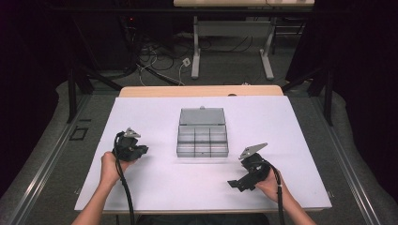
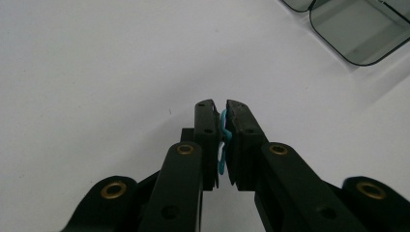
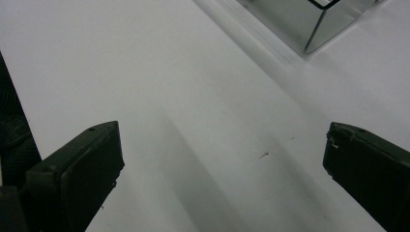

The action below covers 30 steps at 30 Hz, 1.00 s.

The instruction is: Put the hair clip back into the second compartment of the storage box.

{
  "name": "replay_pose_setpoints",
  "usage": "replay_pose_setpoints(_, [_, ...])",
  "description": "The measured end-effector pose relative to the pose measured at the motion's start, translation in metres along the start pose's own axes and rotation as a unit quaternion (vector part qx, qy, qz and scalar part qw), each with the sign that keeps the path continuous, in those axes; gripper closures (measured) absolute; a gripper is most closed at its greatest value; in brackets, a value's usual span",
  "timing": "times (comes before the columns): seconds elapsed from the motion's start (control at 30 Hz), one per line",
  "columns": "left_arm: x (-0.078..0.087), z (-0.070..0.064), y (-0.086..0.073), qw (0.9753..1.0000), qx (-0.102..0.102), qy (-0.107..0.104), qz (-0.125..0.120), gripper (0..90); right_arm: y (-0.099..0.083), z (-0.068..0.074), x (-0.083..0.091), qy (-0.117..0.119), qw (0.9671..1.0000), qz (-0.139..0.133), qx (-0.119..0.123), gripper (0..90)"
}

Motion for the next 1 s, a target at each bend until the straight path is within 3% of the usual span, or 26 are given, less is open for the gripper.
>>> replay_pose_setpoints(1.0, [0.006,-0.027,0.033,0.9994,-0.029,-0.001,-0.019,83.4,0.000,-0.005,0.001,-0.009,0.9999,-0.004,-0.007,0.0])
Point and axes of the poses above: each handheld gripper's, and its own axes: x roughly backward along the jaws, y roughly out of its top, z roughly to its left, the point moved 9 cm from there along -x, roughly forward along the jaws, and after that the axes turned 5 degrees about z, right-handed, at the moved point
